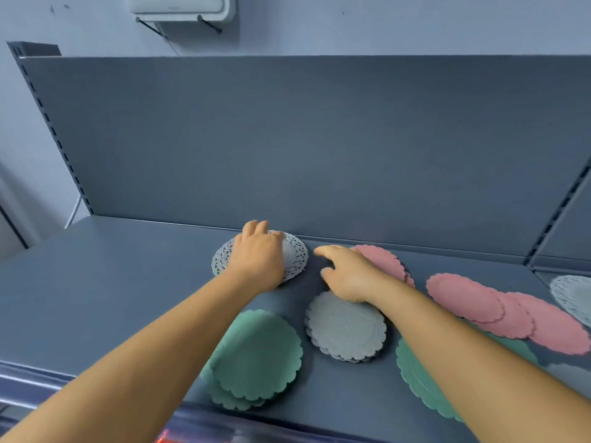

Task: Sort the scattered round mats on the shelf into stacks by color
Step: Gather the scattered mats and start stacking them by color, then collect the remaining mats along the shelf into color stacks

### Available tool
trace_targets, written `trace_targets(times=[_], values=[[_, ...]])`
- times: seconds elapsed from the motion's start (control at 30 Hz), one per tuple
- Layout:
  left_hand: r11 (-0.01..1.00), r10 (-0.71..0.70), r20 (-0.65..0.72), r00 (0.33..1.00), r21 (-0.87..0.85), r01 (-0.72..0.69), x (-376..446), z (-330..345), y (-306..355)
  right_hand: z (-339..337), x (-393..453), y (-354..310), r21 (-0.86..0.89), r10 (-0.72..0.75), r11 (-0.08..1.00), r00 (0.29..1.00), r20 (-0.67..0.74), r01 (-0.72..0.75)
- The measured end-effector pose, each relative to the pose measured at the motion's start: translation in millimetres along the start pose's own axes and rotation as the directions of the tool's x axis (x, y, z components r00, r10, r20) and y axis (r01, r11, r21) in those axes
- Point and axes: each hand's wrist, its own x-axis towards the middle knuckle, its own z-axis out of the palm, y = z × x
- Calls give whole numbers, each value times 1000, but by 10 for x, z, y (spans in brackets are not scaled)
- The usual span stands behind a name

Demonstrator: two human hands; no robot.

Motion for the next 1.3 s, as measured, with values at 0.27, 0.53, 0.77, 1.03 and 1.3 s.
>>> trace_targets(times=[0.27, 0.53, 0.77, 1.03, 1.3], values=[[897, 335, 95, 938, -336, -286, -184, 59, 1119, -293, -382, 691, 34, 91, 995, 993, -77, -89], [891, 399, 225, 889, -325, -318, -175, 278, 2007, -705, -974, 1579, 6, 194, 981, 966, -170, -195], [922, 328, 285, 901, -305, -239, -90, 344, 2311, -917, -1204, 2073, -57, 270, 959, 956, -113, -277], [914, 221, 302, 927, -395, -89, -32, 264, 2440, -1079, -1271, 2230, -45, 378, 924, 925, -36, -379], [900, 296, 372, 880, -417, -126, 8, 299, 2620, -1120, -1260, 2300, 2, 446, 894, 893, -58, -447]])
